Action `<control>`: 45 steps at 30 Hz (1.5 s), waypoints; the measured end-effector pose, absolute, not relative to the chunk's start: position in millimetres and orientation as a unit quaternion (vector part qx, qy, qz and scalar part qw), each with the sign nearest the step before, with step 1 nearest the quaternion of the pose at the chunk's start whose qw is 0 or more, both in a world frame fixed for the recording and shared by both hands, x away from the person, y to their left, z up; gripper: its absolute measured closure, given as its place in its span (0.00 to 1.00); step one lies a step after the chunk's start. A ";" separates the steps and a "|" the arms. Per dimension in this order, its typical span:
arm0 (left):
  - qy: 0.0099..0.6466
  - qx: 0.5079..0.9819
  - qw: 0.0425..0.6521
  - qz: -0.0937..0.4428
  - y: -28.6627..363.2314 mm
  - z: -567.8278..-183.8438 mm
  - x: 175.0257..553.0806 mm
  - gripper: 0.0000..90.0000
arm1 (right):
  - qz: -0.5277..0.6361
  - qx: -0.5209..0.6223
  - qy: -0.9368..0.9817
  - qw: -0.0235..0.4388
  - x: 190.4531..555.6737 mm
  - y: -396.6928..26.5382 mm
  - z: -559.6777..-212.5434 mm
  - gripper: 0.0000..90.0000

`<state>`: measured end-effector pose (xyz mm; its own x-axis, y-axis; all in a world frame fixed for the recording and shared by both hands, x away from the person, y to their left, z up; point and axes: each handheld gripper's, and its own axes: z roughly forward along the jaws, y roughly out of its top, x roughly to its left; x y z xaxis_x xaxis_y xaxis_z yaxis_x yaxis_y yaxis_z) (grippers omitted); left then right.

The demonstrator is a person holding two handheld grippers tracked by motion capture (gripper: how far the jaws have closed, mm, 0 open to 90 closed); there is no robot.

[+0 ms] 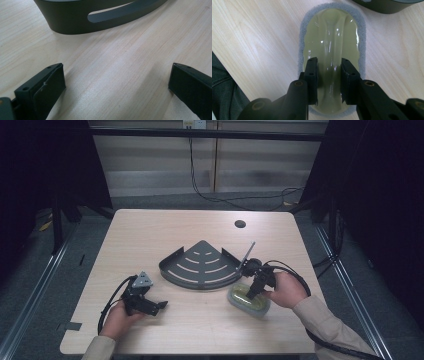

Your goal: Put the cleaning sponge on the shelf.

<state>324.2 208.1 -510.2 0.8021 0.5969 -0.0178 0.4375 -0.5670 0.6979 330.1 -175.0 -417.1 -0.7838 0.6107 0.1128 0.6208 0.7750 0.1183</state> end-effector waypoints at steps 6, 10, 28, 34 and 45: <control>0.295 0.878 0.360 0.111 208.1 -510.2 324.2 0.00 | -0.069 -0.324 -0.943 0.033 330.0 -175.2 -413.0 0.79; 0.295 0.878 0.360 0.111 208.1 -510.2 324.2 0.00 | -0.069 -0.323 -0.943 0.031 330.9 -176.4 -411.2 0.79; 0.297 0.876 0.363 0.109 207.6 -510.6 324.0 0.00 | -0.072 -0.324 -0.943 0.018 331.1 -184.2 -391.4 0.79; 0.296 0.877 0.363 0.111 207.8 -510.4 324.1 0.00 | -0.076 -0.326 -0.942 0.020 332.5 -186.1 -385.0 0.79; 0.296 0.877 0.363 0.111 207.7 -510.4 324.1 0.00 | -0.082 -0.329 -0.941 0.014 335.3 -190.0 -371.6 0.79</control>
